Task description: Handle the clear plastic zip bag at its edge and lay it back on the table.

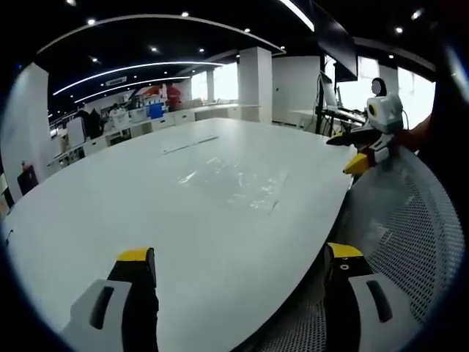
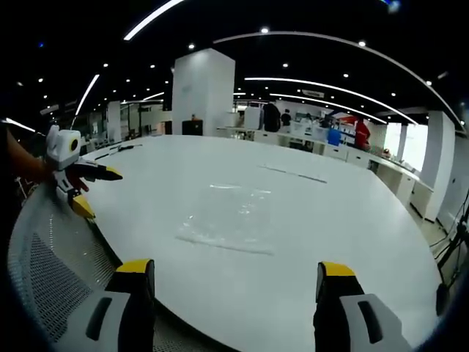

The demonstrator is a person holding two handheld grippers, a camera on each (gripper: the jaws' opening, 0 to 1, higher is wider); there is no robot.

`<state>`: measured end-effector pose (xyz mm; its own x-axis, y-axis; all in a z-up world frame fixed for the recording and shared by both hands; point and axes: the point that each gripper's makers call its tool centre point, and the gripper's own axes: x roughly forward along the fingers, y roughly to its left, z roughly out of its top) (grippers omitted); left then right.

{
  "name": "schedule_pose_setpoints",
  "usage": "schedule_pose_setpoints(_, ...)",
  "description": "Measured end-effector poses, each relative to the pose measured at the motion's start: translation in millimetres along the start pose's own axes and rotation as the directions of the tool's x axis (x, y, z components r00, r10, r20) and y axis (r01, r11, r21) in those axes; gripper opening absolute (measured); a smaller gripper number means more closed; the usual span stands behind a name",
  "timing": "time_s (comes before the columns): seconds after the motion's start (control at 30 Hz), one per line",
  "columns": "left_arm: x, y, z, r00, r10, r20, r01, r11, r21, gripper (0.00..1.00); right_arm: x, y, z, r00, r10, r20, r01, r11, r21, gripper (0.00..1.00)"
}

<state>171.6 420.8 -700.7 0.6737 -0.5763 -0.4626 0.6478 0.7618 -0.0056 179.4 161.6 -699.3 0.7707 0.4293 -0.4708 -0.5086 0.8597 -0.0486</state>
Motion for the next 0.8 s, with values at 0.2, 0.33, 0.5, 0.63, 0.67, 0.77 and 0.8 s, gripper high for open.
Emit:
schedule_pose_setpoints(0.2, 0.1, 0.0, -0.6, 1.0, -0.003, -0.002, 0.003, 1.0, -0.002, 0.95, 0.0, -0.7, -0.4, 1.0, -0.002, 0.0, 0.002, 1.0, 0.0, 0.91)
schedule_pose_setpoints(0.33, 0.1, -0.2, -0.8, 1.0, -0.003, -0.003, 0.003, 1.0, -0.003, 0.95, 0.0, -0.3, 0.0, 1.0, -0.002, 0.0, 0.002, 1.0, 0.0, 0.91)
schedule_pose_setpoints(0.5, 0.2, 0.1, -1.0, 1.0, -0.004, -0.002, 0.004, 1.0, -0.004, 0.95, 0.2, -0.6, -0.6, 1.0, -0.002, -0.001, 0.002, 1.0, 0.001, 0.91)
schedule_pose_setpoints(0.63, 0.5, -0.3, -1.0, 1.0, -0.008, -0.004, 0.008, 1.0, -0.002, 0.95, 0.4, -1.3, -1.6, 1.0, -0.002, -0.004, 0.002, 1.0, 0.002, 0.91)
schedule_pose_setpoints(0.67, 0.5, -0.6, -0.9, 1.0, -0.009, -0.005, 0.008, 1.0, -0.002, 0.95, 0.5, -1.6, -1.9, 1.0, -0.002, -0.005, 0.002, 1.0, 0.002, 0.92)
schedule_pose_setpoints(0.77, 0.5, -0.7, -1.2, 1.0, -0.011, -0.006, 0.011, 1.0, -0.001, 0.95, 0.3, -3.0, -2.4, 1.0, -0.007, -0.008, 0.007, 1.0, 0.01, 0.92)
schedule_pose_setpoints(0.8, 0.5, -0.6, -1.4, 1.0, -0.012, -0.007, 0.012, 1.0, -0.001, 0.95, 0.1, -3.1, -2.3, 1.0, -0.009, -0.007, 0.009, 1.0, 0.012, 0.92)
